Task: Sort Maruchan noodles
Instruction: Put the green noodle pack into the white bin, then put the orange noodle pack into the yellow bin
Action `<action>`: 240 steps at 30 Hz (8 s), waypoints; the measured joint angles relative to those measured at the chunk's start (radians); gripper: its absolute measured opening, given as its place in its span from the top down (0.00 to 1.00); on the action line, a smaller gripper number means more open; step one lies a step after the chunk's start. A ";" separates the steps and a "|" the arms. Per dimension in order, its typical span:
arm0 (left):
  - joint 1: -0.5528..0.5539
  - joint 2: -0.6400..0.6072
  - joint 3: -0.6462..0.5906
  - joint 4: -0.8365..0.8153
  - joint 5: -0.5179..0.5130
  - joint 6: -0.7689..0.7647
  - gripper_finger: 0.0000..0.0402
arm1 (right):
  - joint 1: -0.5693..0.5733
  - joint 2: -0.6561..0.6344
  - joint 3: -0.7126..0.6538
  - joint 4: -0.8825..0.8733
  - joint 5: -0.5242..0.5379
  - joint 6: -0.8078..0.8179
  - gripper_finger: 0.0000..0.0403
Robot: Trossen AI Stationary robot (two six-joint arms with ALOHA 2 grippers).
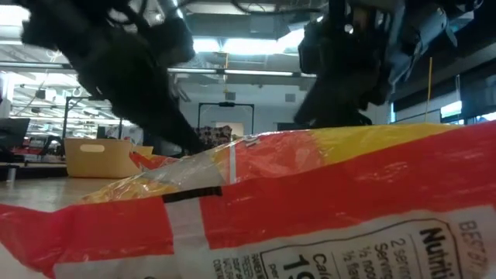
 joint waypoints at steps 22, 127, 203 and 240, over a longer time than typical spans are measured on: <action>-0.061 0.189 -0.002 0.188 -0.069 -0.018 0.44 | -0.112 0.069 0.000 -0.002 -0.083 0.126 0.13; 0.424 -0.480 -0.359 0.106 0.257 0.442 0.44 | -0.820 0.245 0.585 -0.637 -0.294 -1.213 0.71; 0.810 -0.415 -0.180 -0.377 0.545 0.198 0.38 | -0.392 0.381 0.584 -0.437 -0.082 -0.911 0.23; 0.862 -0.099 -0.117 -0.358 0.911 0.050 0.47 | -0.367 0.430 0.308 0.180 -0.021 -0.951 0.41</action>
